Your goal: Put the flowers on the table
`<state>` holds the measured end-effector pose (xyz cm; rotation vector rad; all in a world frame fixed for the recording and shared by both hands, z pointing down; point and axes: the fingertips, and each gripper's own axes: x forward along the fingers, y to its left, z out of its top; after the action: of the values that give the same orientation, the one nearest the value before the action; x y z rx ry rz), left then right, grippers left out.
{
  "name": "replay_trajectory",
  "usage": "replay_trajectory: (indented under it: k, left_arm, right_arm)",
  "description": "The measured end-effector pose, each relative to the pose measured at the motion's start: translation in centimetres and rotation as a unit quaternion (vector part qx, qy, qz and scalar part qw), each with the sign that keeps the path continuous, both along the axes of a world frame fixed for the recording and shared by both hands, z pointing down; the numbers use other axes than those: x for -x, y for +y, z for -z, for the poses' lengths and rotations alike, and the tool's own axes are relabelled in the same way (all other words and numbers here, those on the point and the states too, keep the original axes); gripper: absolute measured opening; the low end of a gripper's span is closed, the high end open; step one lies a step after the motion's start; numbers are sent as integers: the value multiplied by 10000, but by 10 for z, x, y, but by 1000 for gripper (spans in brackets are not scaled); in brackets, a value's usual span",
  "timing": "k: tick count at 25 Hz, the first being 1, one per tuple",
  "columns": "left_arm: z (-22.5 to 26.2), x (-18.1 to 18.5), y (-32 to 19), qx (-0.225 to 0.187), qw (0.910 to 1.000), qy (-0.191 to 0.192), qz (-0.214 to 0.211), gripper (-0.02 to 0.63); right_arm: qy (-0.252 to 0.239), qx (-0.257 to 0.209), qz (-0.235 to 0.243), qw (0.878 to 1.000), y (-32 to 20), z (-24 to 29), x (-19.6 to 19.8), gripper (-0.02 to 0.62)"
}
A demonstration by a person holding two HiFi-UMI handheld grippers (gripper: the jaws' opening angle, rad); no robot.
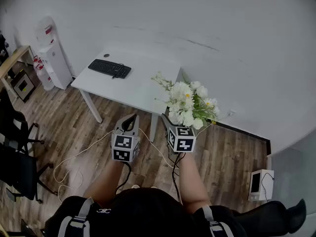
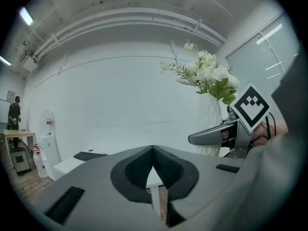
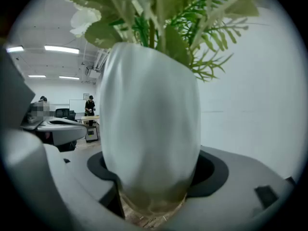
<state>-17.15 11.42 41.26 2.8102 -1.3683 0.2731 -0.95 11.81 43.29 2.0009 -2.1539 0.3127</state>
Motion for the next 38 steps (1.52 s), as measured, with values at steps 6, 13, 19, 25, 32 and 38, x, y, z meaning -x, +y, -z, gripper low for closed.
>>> replay_trajectory:
  k: [6, 13, 19, 25, 32, 38]
  left_arm:
    - [-7, 0, -3, 58, 10000, -5, -24, 1]
    - [-12, 2, -11, 136, 9999, 16, -27, 1]
    - [-13, 15, -23, 127, 9999, 36, -57, 2]
    - [-22, 35, -36, 121, 9998, 61, -113, 1]
    - [-29, 57, -44, 62, 9997, 76, -235, 2]
    - [-33, 50, -60, 53, 9995, 80, -295, 2]
  right_arm:
    - [-16, -25, -36, 10000, -2, 2, 6, 390]
    - [-39, 49, -98, 9999, -6, -6, 6, 391]
    - [-69, -14, -75, 9999, -18, -3, 21, 391]
    - [-160, -31, -169, 9997, -29, -9, 38, 391]
    - [-204, -46, -383, 9990, -30, -19, 51, 391]
    - [-215, -122, -462, 9986, -42, -18, 41, 391]
